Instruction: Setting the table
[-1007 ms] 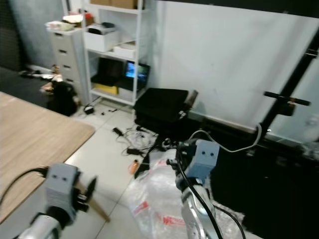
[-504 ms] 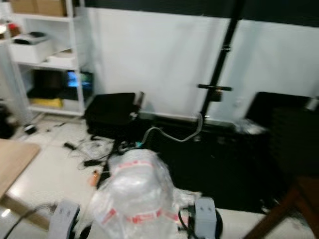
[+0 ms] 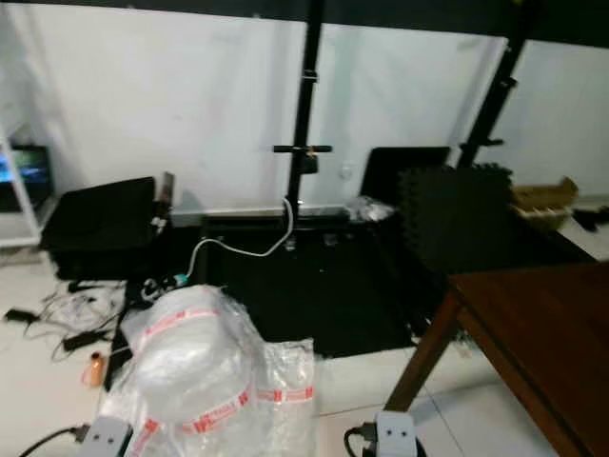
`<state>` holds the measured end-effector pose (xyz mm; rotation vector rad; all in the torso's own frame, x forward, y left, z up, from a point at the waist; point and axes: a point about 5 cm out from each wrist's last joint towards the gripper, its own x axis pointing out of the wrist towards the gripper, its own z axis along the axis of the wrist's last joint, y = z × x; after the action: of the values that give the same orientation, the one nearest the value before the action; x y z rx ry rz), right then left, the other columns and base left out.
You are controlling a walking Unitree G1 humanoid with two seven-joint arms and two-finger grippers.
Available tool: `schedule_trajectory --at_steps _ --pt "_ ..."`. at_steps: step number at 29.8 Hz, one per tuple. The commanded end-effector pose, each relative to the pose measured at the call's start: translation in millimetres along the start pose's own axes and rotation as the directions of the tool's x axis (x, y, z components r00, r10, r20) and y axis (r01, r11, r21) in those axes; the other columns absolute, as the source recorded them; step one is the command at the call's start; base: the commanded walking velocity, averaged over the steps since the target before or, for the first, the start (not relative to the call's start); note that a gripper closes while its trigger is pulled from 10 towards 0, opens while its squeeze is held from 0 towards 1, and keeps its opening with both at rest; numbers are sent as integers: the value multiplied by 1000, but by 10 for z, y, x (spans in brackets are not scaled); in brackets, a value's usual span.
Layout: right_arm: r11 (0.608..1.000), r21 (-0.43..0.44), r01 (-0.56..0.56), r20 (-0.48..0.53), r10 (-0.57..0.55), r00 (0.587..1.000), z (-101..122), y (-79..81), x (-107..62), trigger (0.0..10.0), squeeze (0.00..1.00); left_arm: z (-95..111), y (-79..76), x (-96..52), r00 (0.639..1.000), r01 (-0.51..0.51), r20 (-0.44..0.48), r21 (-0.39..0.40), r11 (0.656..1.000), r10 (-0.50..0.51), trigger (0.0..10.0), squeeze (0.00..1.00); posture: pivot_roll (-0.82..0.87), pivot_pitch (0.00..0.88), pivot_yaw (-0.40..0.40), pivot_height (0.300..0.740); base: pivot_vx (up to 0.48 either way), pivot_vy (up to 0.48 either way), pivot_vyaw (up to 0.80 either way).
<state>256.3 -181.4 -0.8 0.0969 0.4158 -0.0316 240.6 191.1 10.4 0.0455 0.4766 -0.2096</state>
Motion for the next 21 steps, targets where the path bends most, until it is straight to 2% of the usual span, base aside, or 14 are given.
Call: schedule_trajectory --at_steps 1,16,21 --pt "1000 9 26 3 -26 1000 -30 -92 -35 10000 0 -4 -50 12 1000 20 6 4 1000 -20 10000 0 42 123 55 740 0 0 -769" --pt "1000 3 12 18 -12 1000 -49 -68 -41 10000 0 7 -63 46 999 37 26 15 999 -38 10000 0 38 117 54 740 0 0 -769" --pt "1000 -8 6 39 -6 999 -16 -64 -51 10000 0 69 -92 64 997 51 50 23 998 -52 10000 0 34 114 55 740 0 0 -769"
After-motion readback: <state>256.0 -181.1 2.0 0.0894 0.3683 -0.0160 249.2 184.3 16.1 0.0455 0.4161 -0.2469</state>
